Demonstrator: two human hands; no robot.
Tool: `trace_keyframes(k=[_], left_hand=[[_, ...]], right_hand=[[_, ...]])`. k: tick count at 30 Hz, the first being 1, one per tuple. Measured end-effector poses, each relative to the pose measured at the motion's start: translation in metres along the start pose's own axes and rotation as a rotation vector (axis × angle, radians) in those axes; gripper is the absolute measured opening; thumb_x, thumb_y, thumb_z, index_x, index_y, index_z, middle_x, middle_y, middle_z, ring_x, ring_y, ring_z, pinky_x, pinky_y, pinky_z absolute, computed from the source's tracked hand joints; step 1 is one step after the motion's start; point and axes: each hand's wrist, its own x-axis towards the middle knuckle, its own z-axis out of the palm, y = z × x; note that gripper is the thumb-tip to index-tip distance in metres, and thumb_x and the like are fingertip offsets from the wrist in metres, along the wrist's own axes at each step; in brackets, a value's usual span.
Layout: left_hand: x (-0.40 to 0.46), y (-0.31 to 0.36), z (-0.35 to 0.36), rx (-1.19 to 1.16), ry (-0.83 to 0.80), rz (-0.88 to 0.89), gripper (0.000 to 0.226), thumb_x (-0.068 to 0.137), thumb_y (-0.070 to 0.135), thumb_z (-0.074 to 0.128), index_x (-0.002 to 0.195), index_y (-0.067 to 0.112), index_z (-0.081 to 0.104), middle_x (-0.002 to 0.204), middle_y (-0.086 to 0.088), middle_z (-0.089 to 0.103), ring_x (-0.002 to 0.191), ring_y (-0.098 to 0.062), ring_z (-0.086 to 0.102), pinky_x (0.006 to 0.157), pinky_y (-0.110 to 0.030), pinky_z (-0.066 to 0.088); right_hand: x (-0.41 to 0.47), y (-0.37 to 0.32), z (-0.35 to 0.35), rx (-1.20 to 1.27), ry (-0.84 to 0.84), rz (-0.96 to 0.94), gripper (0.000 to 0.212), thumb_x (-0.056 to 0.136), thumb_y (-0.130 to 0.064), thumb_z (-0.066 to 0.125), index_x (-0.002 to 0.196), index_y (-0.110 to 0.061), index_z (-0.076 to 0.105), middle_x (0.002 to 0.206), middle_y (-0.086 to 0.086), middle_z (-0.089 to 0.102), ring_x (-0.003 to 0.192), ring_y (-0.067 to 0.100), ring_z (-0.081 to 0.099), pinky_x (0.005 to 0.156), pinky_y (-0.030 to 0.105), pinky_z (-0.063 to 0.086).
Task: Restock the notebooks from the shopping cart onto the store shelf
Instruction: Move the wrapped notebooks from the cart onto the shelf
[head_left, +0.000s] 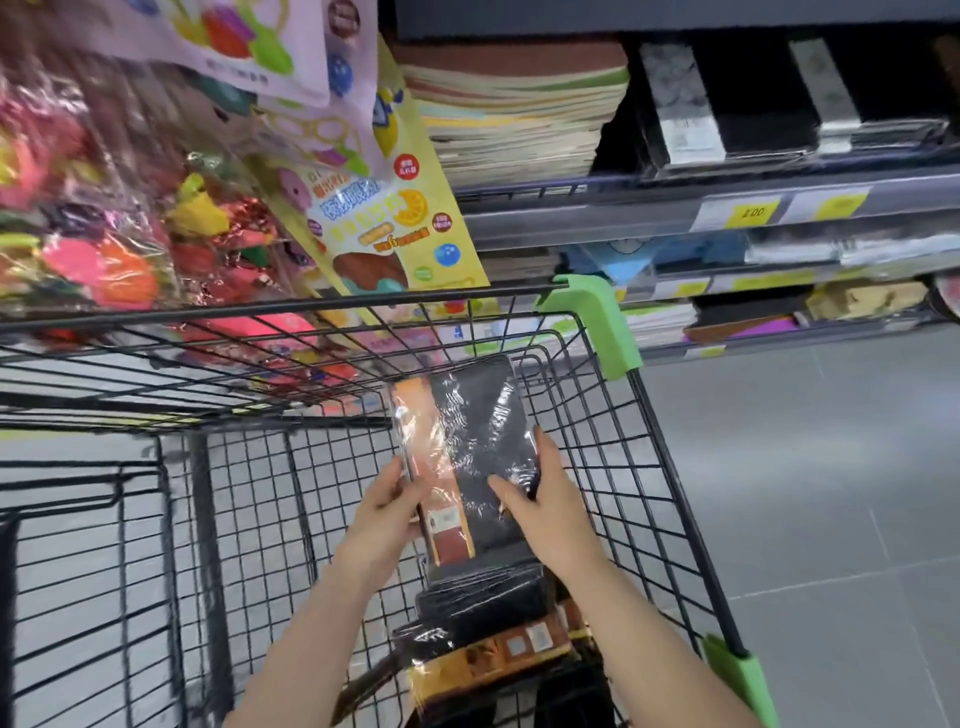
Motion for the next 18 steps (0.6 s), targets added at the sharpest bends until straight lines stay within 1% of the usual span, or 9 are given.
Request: trace_keyframes(k=[2, 3, 5, 7, 9, 11, 13, 16, 18], left_hand=[[-0.009, 0.009, -0.008, 0.022, -0.069, -0.003, 0.032, 0.088, 0.02, 0.06, 0.12, 0.02, 0.059, 0.11, -0.009, 0.068, 0.095, -0.02, 0.066, 0.077, -0.038, 0.053], [-0.015, 0.013, -0.01, 0.033, -0.096, 0.009, 0.032, 0.088, 0.019, 0.059, 0.12, 0.019, 0.059, 0.105, -0.006, 0.069, 0.093, -0.018, 0.067, 0.078, -0.038, 0.053], [-0.029, 0.021, -0.011, 0.072, -0.139, 0.037, 0.026, 0.089, 0.016, 0.057, 0.115, 0.018, 0.06, 0.093, -0.003, 0.07, 0.089, -0.017, 0.067, 0.08, -0.04, 0.054], [-0.043, 0.026, -0.014, 0.145, -0.197, 0.051, 0.025, 0.089, 0.017, 0.057, 0.113, 0.016, 0.061, 0.099, -0.007, 0.07, 0.096, -0.022, 0.066, 0.083, -0.041, 0.055], [-0.056, 0.028, -0.016, 0.26, -0.244, 0.065, 0.027, 0.085, 0.019, 0.062, 0.112, 0.021, 0.063, 0.106, -0.003, 0.071, 0.1, -0.016, 0.067, 0.087, -0.037, 0.055], [-0.065, 0.021, -0.014, 0.433, -0.279, 0.072, 0.026, 0.084, 0.013, 0.066, 0.108, 0.022, 0.064, 0.105, 0.003, 0.07, 0.096, -0.004, 0.066, 0.091, -0.031, 0.053], [-0.07, 0.004, -0.011, 0.622, -0.29, 0.064, 0.029, 0.081, 0.01, 0.069, 0.108, 0.019, 0.063, 0.105, 0.006, 0.066, 0.094, -0.004, 0.064, 0.097, -0.03, 0.048], [-0.063, -0.033, -0.006, 1.027, -0.35, 0.075, 0.053, 0.077, 0.019, 0.075, 0.126, 0.017, 0.054, 0.12, 0.004, 0.058, 0.112, -0.01, 0.054, 0.099, -0.019, 0.038], [-0.053, -0.056, -0.002, 1.272, -0.373, 0.104, 0.072, 0.074, 0.031, 0.075, 0.138, 0.02, 0.043, 0.137, 0.001, 0.05, 0.125, -0.015, 0.048, 0.102, -0.021, 0.036]], right_hand=[[-0.005, -0.013, -0.001, 0.07, -0.016, -0.009, 0.048, 0.085, -0.031, 0.063, 0.127, -0.023, 0.041, 0.117, -0.01, 0.061, 0.109, 0.008, 0.058, 0.089, 0.007, 0.042], [-0.01, -0.02, -0.003, 0.057, -0.004, -0.037, 0.039, 0.085, -0.03, 0.063, 0.118, -0.023, 0.045, 0.108, -0.009, 0.064, 0.101, 0.007, 0.061, 0.084, 0.009, 0.046], [-0.028, -0.034, -0.009, 0.005, 0.025, -0.096, 0.029, 0.086, -0.029, 0.062, 0.109, -0.025, 0.046, 0.1, -0.01, 0.064, 0.091, 0.0, 0.061, 0.081, 0.019, 0.051], [-0.051, -0.048, -0.021, -0.072, 0.068, -0.163, 0.026, 0.087, -0.032, 0.06, 0.107, -0.026, 0.044, 0.097, -0.01, 0.064, 0.086, 0.001, 0.061, 0.077, 0.024, 0.052], [-0.074, -0.06, -0.04, -0.126, 0.148, -0.21, 0.032, 0.086, -0.035, 0.059, 0.113, -0.025, 0.044, 0.096, -0.008, 0.064, 0.086, 0.009, 0.062, 0.077, 0.033, 0.052], [-0.095, -0.07, -0.065, -0.1, 0.239, -0.236, 0.032, 0.086, -0.033, 0.06, 0.113, -0.027, 0.046, 0.089, -0.015, 0.064, 0.081, 0.002, 0.061, 0.073, 0.026, 0.05], [-0.11, -0.076, -0.088, -0.04, 0.312, -0.238, 0.025, 0.086, -0.028, 0.062, 0.106, -0.028, 0.047, 0.082, -0.02, 0.062, 0.073, -0.01, 0.058, 0.063, 0.013, 0.044], [-0.115, -0.073, -0.11, 0.033, 0.405, -0.23, 0.021, 0.086, -0.023, 0.063, 0.101, -0.023, 0.048, 0.081, -0.02, 0.059, 0.069, -0.017, 0.054, 0.059, 0.005, 0.04], [-0.114, -0.066, -0.114, 0.042, 0.436, -0.23, 0.02, 0.086, -0.022, 0.063, 0.099, -0.026, 0.047, 0.082, -0.019, 0.059, 0.07, -0.016, 0.054, 0.059, 0.004, 0.039]])
